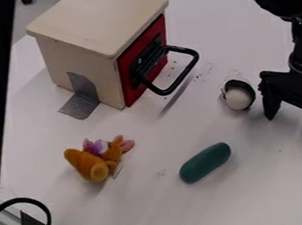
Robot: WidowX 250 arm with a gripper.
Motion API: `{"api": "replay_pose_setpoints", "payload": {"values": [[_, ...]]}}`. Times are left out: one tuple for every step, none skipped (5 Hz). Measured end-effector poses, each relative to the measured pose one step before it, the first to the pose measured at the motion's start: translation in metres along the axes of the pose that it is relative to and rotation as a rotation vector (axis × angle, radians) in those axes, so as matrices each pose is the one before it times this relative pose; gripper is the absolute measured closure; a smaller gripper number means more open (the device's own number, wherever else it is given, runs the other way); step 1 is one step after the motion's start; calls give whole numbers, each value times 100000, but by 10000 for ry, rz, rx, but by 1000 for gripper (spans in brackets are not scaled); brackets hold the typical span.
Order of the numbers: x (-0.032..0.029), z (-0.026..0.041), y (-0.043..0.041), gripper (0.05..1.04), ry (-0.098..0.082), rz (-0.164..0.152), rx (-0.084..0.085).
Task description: Move the sushi to the upper middle corner of the table
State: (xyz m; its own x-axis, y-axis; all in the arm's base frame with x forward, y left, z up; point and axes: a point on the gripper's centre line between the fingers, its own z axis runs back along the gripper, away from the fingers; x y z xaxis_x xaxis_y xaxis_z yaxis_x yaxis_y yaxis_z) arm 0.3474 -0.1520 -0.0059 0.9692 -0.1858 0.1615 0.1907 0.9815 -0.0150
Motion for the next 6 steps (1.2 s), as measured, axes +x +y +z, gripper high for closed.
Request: {"api": "replay_pose_setpoints", "payload": {"values": [[13, -1, 57, 82, 0, 15, 2], [-1556, 1102, 766, 83, 42, 53, 248], [1263, 4285, 653, 83, -941, -130, 259], [499, 3944, 821, 83, -748, 148, 186], [-343, 1186, 1288, 83, -194, 256, 232], [-19, -870, 2148, 83, 281, 583, 149]]}}
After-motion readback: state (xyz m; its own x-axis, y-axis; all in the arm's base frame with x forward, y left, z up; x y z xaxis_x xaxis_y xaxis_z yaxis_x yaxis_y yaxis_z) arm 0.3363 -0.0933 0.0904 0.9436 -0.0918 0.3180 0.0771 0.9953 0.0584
